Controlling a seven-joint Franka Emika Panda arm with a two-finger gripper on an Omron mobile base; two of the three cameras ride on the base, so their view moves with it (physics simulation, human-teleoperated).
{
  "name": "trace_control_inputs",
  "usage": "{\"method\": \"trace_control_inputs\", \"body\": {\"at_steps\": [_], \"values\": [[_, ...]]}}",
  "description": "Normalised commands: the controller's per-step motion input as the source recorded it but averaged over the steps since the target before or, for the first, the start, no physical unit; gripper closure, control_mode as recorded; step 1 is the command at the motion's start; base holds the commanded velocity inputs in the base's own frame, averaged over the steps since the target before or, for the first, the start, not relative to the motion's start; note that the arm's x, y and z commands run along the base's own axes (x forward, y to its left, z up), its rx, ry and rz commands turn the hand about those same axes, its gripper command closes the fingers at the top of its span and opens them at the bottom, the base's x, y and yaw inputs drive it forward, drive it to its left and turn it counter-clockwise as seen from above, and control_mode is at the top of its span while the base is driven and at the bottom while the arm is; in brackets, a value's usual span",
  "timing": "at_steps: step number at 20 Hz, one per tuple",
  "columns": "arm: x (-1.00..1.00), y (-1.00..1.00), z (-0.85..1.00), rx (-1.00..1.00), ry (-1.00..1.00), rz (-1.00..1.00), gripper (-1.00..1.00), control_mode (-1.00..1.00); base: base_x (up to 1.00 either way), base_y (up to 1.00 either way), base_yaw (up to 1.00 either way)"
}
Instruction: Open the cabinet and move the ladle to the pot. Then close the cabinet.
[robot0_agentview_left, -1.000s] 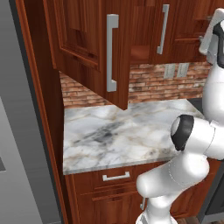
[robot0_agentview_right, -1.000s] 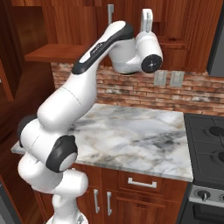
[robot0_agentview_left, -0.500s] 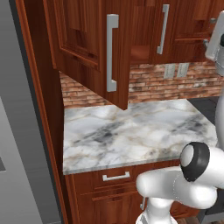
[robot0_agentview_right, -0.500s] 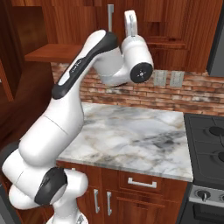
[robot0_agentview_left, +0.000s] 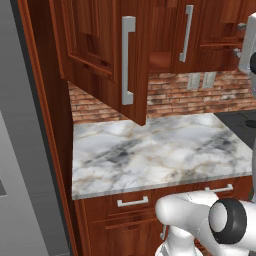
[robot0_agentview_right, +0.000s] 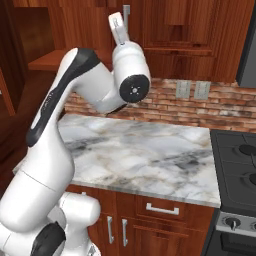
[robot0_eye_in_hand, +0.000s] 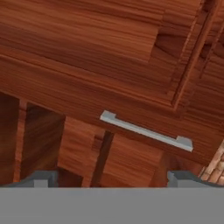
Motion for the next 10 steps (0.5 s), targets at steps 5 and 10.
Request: {"method": "trace_control_inputs", "body": {"at_steps": [5,10], "values": [[-0.73,0.36,0.00,-0.08,0.00,0.00,-1.00,-1.00,0.00,0.00,0.00],[-0.60,0.45,0.00,-0.02,0.00,0.00,-1.00,-1.00,0.00,0.00,0.00]]}}
